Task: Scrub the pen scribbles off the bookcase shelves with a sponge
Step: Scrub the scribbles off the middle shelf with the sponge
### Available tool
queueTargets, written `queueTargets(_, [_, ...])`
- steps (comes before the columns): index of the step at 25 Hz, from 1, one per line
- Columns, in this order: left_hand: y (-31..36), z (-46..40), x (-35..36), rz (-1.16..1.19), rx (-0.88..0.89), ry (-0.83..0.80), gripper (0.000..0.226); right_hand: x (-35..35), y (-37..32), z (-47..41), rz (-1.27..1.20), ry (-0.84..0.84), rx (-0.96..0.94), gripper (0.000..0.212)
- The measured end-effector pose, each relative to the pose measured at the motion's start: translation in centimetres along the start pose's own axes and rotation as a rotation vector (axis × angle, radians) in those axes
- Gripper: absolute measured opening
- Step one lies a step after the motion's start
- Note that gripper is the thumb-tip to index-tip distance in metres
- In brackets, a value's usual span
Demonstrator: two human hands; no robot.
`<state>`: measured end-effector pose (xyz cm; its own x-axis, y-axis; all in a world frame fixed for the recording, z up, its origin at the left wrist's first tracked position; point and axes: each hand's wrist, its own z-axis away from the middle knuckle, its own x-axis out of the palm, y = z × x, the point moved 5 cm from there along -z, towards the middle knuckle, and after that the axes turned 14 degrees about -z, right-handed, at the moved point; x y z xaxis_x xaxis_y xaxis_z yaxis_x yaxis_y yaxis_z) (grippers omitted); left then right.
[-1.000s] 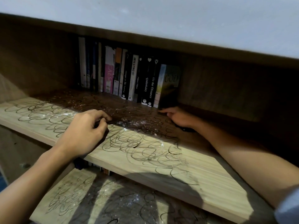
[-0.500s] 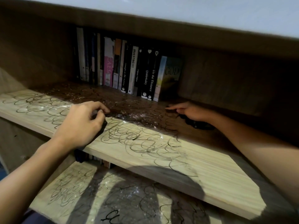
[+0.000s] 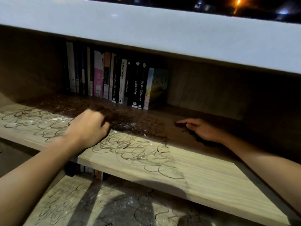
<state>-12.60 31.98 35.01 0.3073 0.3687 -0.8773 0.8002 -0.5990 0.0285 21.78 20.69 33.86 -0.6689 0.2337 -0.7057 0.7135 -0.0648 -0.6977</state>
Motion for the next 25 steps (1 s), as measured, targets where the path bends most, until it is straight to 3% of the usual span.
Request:
queueTargets(3, [0.0,-1.9,0.4,0.149,-0.114,0.109,0.036,-3.7,3.9,1.0,0.018,0.243,0.133,0.034])
queueTargets(6, [-0.4,-2.8,0.9,0.164,-0.095,0.274,0.031,-4.8,5.9,-1.3,0.027,0.348,0.248,0.035])
queueTargets(11, [-0.3,-3.6,1.4,0.147,-0.071,0.274,0.032,-4.2,5.1,-6.9,0.266,0.463,0.412,0.04])
queueTargets(16, [-0.7,-3.7,1.9,0.179,-0.058,0.309,0.03,-1.6,3.4,-10.8,0.234,0.392,0.362,0.04])
queueTargets(21, [-1.2,-4.0,2.6,0.186,-0.035,0.313,0.032,2.8,1.4,-6.2,0.039,-0.006,-0.093,0.043])
queueTargets(23, [-1.4,-4.0,2.6,0.187,-0.039,0.33,0.032,0.1,3.5,-4.1,-0.039,0.029,-0.069,0.05])
queueTargets(25, [-1.0,-4.3,2.7,0.168,-0.027,0.318,0.031,-3.5,5.7,-4.3,-0.073,0.255,0.161,0.045])
